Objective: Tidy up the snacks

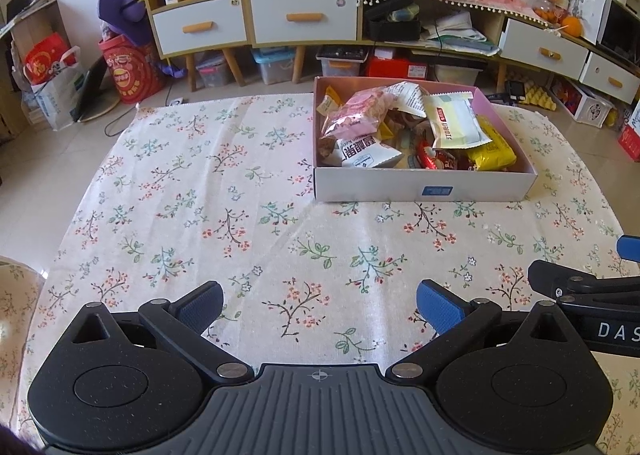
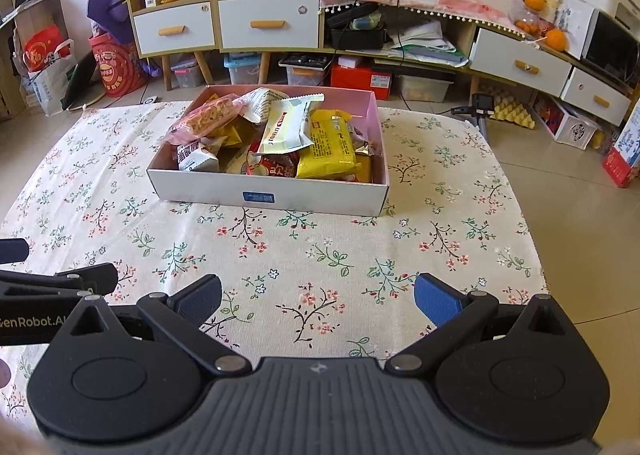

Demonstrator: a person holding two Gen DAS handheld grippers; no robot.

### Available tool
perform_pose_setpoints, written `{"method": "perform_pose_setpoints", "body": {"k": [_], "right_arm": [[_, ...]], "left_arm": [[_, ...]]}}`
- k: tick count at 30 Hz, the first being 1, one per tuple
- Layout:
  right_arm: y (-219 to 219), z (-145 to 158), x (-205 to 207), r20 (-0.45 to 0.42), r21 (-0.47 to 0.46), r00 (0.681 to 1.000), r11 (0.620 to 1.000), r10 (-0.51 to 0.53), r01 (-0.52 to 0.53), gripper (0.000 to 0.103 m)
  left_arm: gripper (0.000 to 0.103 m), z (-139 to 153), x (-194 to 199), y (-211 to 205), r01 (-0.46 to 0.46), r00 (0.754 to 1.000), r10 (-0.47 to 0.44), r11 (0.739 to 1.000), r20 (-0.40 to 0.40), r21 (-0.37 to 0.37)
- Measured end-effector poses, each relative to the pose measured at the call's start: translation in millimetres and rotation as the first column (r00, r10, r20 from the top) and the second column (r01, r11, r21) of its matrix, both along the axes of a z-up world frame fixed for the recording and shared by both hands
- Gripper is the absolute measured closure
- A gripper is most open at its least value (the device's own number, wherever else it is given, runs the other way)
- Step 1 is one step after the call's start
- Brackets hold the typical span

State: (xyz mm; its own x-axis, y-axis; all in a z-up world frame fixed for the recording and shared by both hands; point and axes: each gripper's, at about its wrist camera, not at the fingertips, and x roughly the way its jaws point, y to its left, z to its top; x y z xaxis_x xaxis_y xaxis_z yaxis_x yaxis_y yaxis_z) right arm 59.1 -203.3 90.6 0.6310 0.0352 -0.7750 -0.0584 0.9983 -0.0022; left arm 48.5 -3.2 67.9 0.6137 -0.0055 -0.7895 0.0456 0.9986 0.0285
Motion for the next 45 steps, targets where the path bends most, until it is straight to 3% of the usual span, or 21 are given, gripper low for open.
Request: {"method": "perform_pose_setpoints", "body": {"k": [45], "right_arm": [[0.4, -1.3, -0.1, -0.009, -0.001, 1.0, 1.0, -0.003, 0.003, 0.0]], "left_arm": [[0.0, -3.8, -0.3, 2.7, -0.004, 1.0, 0.004, 1.0, -0.008, 0.004]]}}
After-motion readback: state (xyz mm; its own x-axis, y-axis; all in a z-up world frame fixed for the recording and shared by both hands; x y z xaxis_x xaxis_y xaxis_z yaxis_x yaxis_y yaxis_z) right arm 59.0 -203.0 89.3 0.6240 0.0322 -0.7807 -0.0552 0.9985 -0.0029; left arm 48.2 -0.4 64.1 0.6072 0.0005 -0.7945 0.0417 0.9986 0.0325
